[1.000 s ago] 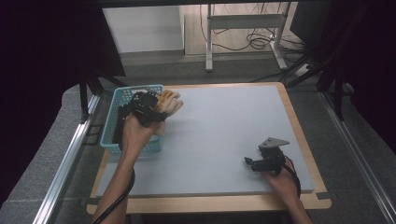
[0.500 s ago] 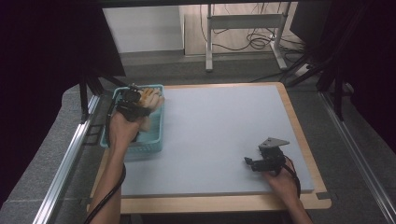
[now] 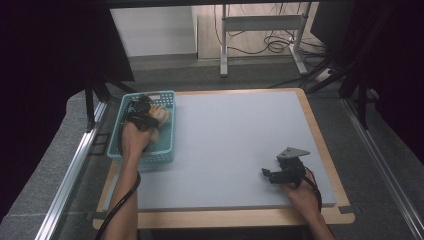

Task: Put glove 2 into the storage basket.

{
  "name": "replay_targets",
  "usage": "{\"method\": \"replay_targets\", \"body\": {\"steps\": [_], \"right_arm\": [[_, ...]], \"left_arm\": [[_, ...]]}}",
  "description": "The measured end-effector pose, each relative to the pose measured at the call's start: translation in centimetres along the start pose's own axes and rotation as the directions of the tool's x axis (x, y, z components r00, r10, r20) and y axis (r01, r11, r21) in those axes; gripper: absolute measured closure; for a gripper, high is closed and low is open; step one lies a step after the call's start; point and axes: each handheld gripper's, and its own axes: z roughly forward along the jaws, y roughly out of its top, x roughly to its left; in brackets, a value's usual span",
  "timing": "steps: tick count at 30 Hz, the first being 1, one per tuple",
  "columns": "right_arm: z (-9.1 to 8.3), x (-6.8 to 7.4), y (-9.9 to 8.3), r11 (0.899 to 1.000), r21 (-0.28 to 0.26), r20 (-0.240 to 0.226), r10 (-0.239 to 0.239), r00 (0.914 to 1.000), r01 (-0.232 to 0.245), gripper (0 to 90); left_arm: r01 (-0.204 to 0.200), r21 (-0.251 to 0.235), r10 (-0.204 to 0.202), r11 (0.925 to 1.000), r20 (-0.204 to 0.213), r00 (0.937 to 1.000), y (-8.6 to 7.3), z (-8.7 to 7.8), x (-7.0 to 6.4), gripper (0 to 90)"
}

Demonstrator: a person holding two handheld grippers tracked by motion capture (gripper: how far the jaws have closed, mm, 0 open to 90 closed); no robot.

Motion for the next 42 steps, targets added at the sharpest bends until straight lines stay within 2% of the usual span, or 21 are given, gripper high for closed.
{"method": "replay_targets", "body": {"steps": [7, 9, 11, 14, 16, 18, 20, 22, 24, 26, 28, 30, 31, 33, 35, 37, 39, 42], "right_arm": [[0.0, 0.0, 0.0, 1.000, 0.000, 0.000, 0.001, 1.0000, -0.001, 18.8], [0.0, 0.0, 0.0, 1.000, 0.000, -0.001, 0.001, 1.0000, -0.001, 18.7], [0.0, 0.0, 0.0, 1.000, 0.000, -0.001, 0.001, 1.0000, -0.001, 18.6], [0.0, 0.0, 0.0, 1.000, 0.000, -0.002, 0.001, 1.0000, -0.001, 18.6], [0.0, 0.0, 0.0, 1.000, 0.000, -0.002, 0.001, 1.0000, -0.001, 18.6], [0.0, 0.0, 0.0, 1.000, 0.000, -0.002, 0.001, 1.0000, -0.001, 18.6], [0.0, 0.0, 0.0, 1.000, 0.000, -0.001, 0.001, 1.0000, -0.001, 18.6], [0.0, 0.0, 0.0, 1.000, 0.000, -0.001, 0.000, 1.0000, 0.000, 18.6], [0.0, 0.0, 0.0, 1.000, 0.000, -0.001, 0.000, 1.0000, 0.000, 18.6], [0.0, 0.0, 0.0, 1.000, 0.000, -0.001, 0.000, 1.0000, 0.000, 18.6], [0.0, 0.0, 0.0, 1.000, 0.001, -0.001, 0.000, 1.0000, 0.000, 18.6], [0.0, 0.0, 0.0, 1.000, 0.000, -0.001, 0.000, 1.0000, 0.000, 18.6], [0.0, 0.0, 0.0, 1.000, 0.001, -0.001, 0.000, 1.0000, 0.000, 18.6], [0.0, 0.0, 0.0, 1.000, 0.000, -0.001, 0.000, 1.0000, 0.000, 18.6], [0.0, 0.0, 0.0, 1.000, 0.000, -0.001, 0.000, 1.0000, 0.000, 18.6], [0.0, 0.0, 0.0, 1.000, 0.000, -0.001, 0.001, 1.0000, -0.001, 18.6], [0.0, 0.0, 0.0, 1.000, 0.000, -0.001, 0.001, 1.0000, -0.001, 18.6], [0.0, 0.0, 0.0, 1.000, 0.000, -0.001, 0.001, 1.0000, -0.001, 18.6]], "left_arm": [[-0.005, 0.056, 0.003, 0.9984, 0.041, 0.9992, 1.4, 2.6, -1.3, 50.1], [-0.010, 0.081, 0.008, 0.9967, 0.035, 0.9994, 1.6, 3.4, -1.6, 47.7], [-0.015, 0.120, 0.010, 0.9926, 0.049, 0.9987, 1.7, 4.4, -1.6, 40.4], [0.006, 0.124, -0.011, 0.9922, 0.041, 0.9991, 1.4, 4.8, -1.2, 30.2], [0.012, 0.122, -0.017, 0.9925, 0.041, 0.9990, 1.2, 4.5, -0.8, 19.7], [0.003, 0.109, -0.011, 0.9940, 0.068, 0.9976, 1.0, 3.8, -0.5, 12.1], [-0.017, 0.086, 0.009, 0.9961, 0.092, 0.9957, 1.1, 2.5, -0.6, 9.8], [-0.032, 0.061, 0.026, 0.9977, 0.098, 0.9949, 1.1, 1.4, -0.6, 9.0], [-0.030, 0.008, 0.028, 0.9995, 0.122, 0.9921, 1.2, -0.2, -0.4, 9.6], [-0.024, -0.030, 0.028, 0.9993, 0.128, 0.9914, 1.2, -1.3, -0.1, 12.2], [-0.012, -0.066, 0.020, 0.9978, 0.121, 0.9925, 1.0, -2.1, 0.2, 19.9], [-0.020, -0.072, 0.026, 0.9972, 0.083, 0.9962, 0.6, -2.5, 0.6, 35.5], [-0.018, -0.070, 0.023, 0.9974, 0.065, 0.9976, 0.5, -2.5, 0.7, 47.7], [-0.006, -0.059, 0.007, 0.9982, 0.011, 0.9999, 0.1, -2.0, 1.1, 62.4], [0.002, -0.038, -0.003, 0.9993, -0.017, 0.9998, -0.2, -1.4, 1.5, 73.6], [0.016, 0.005, -0.016, 0.9999, -0.009, 0.9998, -0.5, -0.2, 1.9, 77.7], [0.024, 0.024, -0.024, 0.9994, 0.015, 0.9996, -0.7, 0.7, 2.0, 79.5], [0.024, 0.025, -0.025, 0.9994, 0.043, 0.9988, -0.8, 1.5, 1.7, 81.4]]}}
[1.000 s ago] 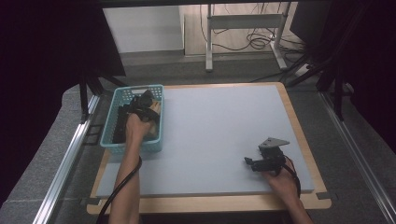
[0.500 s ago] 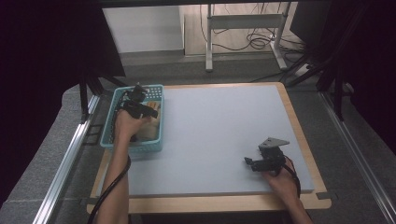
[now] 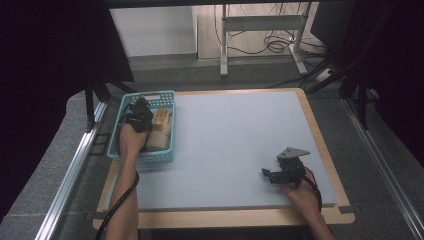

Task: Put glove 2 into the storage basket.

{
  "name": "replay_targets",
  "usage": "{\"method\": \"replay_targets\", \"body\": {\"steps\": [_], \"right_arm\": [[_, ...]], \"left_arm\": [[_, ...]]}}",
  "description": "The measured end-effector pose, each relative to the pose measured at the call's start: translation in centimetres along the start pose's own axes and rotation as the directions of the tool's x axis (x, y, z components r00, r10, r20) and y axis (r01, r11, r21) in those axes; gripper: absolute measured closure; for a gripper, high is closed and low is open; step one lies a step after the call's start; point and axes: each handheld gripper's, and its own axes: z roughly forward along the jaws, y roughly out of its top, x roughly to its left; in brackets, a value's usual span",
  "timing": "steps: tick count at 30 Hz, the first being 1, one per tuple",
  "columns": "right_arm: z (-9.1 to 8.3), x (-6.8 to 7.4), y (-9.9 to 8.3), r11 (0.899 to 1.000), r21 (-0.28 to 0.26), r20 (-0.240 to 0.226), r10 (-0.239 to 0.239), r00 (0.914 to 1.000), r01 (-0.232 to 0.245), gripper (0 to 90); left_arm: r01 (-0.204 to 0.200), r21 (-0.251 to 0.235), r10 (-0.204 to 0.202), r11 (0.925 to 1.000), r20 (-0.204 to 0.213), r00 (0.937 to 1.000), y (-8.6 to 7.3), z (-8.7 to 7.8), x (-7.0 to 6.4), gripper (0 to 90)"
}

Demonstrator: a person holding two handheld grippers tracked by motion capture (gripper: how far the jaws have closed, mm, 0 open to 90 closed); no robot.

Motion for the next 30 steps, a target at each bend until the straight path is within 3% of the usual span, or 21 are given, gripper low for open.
{"method": "replay_targets", "body": {"steps": [4, 7, 12, 19, 24, 30], "right_arm": [[0.0, 0.0, 0.0, 1.000, 0.000, 0.000, 0.000, 1.0000, 0.000, 18.6], [0.0, 0.0, 0.0, 1.000, 0.000, 0.000, 0.000, 1.0000, 0.000, 18.6], [0.0, 0.0, 0.0, 1.000, 0.000, 0.000, 0.000, 1.0000, 0.000, 18.6], [0.0, 0.0, 0.0, 1.000, 0.000, 0.000, 0.000, 1.0000, 0.000, 18.6], [0.0, 0.0, 0.0, 1.000, 0.000, 0.000, 0.000, 1.0000, 0.000, 18.6], [0.0, 0.0, 0.0, 1.000, 0.000, 0.001, -0.001, 1.0000, 0.001, 18.6]], "left_arm": [[-0.014, -0.008, 0.014, 0.9999, 0.062, 0.9979, 0.2, 0.1, -0.8, 81.9], [-0.026, -0.003, 0.026, 0.9997, 0.055, 0.9982, 0.3, 0.0, -0.8, 81.6], [-0.002, -0.029, 0.003, 0.9996, 0.044, 0.9990, -0.1, -0.4, 0.0, 73.9], [-0.005, -0.096, 0.004, 0.9953, -0.011, 0.9999, -0.6, -2.0, 0.9, 41.4], [-0.006, -0.154, 0.008, 0.9881, 0.010, 0.9999, -1.0, -3.1, 1.4, 19.3], [-0.012, -0.225, 0.028, 0.9743, 0.065, 0.9975, -1.6, -4.3, 1.0, 5.4]]}}
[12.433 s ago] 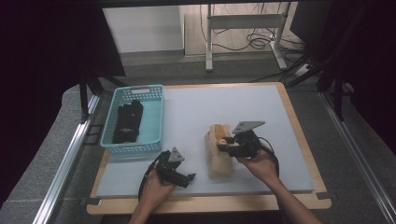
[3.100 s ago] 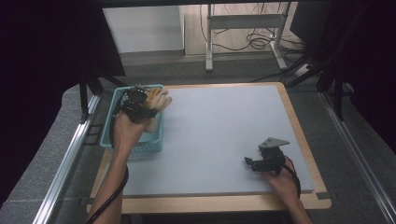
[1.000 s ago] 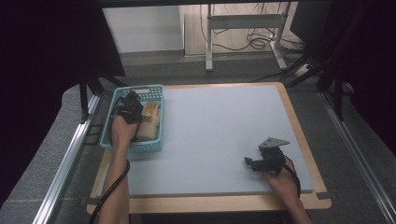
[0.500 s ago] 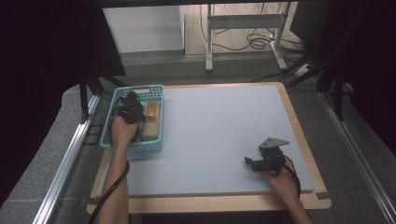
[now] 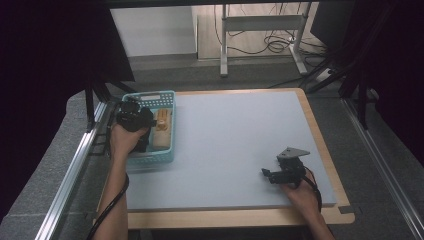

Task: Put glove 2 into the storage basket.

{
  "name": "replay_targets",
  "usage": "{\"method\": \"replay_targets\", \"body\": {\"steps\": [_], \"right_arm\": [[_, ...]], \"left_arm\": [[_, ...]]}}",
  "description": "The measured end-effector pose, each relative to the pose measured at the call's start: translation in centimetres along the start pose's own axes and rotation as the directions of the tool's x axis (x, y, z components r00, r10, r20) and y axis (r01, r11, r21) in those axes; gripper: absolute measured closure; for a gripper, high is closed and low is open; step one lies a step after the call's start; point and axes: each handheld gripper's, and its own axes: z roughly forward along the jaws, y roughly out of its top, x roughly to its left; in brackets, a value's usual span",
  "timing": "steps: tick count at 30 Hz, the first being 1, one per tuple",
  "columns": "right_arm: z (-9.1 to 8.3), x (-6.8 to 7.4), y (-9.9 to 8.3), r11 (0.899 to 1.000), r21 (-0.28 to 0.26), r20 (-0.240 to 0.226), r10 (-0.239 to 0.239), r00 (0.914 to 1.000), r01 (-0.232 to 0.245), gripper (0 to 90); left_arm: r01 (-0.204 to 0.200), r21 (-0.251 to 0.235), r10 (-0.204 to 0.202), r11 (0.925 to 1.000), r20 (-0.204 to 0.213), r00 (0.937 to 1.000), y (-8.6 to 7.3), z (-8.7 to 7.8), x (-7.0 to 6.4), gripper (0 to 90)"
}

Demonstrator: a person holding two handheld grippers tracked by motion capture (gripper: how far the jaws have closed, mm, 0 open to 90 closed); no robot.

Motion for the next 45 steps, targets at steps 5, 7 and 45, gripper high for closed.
{"method": "replay_targets", "body": {"steps": [5, 7, 45], "right_arm": [[0.0, 0.0, 0.0, 1.000, 0.000, 0.000, -0.001, 1.0000, 0.001, 18.6], [0.0, 0.0, 0.0, 1.000, 0.000, 0.000, -0.001, 1.0000, 0.001, 18.6], [0.0, 0.0, 0.0, 1.000, 0.001, 0.000, -0.001, 1.0000, 0.001, 18.6]], "left_arm": [[-0.047, -0.056, 0.050, 0.9973, 0.058, 0.9971, -0.5, -1.3, -1.7, 2.7], [-0.076, -0.070, 0.080, 0.9947, 0.070, 0.9943, -0.7, -1.7, -2.5, 1.6], [-0.490, -0.159, 0.514, 0.8573, 0.330, 0.7920, -12.9, 4.4, -21.4, 0.0]]}}
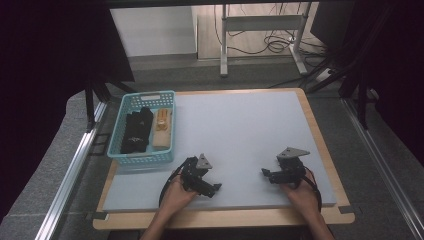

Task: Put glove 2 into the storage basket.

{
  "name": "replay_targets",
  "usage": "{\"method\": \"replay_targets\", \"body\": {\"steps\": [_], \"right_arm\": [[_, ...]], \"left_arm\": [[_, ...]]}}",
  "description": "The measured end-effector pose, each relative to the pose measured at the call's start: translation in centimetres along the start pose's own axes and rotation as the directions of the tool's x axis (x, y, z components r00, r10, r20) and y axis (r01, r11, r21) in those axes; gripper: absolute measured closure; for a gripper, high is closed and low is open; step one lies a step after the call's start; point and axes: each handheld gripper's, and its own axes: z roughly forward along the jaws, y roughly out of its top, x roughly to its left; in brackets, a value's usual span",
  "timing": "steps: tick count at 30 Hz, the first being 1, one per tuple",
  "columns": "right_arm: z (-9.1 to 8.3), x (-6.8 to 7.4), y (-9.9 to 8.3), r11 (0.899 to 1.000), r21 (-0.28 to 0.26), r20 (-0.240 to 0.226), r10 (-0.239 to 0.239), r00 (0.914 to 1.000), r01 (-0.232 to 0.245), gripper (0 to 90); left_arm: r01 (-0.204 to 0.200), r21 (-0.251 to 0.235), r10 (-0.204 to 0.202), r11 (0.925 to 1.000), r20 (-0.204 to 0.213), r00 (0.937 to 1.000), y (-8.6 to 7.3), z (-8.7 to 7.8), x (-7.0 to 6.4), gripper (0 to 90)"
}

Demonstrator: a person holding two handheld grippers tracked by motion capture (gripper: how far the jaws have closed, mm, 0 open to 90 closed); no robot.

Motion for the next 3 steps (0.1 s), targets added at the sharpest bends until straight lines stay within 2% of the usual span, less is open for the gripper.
{"method": "replay_targets", "body": {"steps": [3], "right_arm": [[0.00, 0.01, -0.02, 1.000, 0.000, 0.001, 0.000, 1.0000, 0.000, 18.6]], "left_arm": [[-0.002, -0.002, 0.002, 1.0000, -0.001, 1.0000, -0.06, 0.00, 0.01, 0.0]]}}
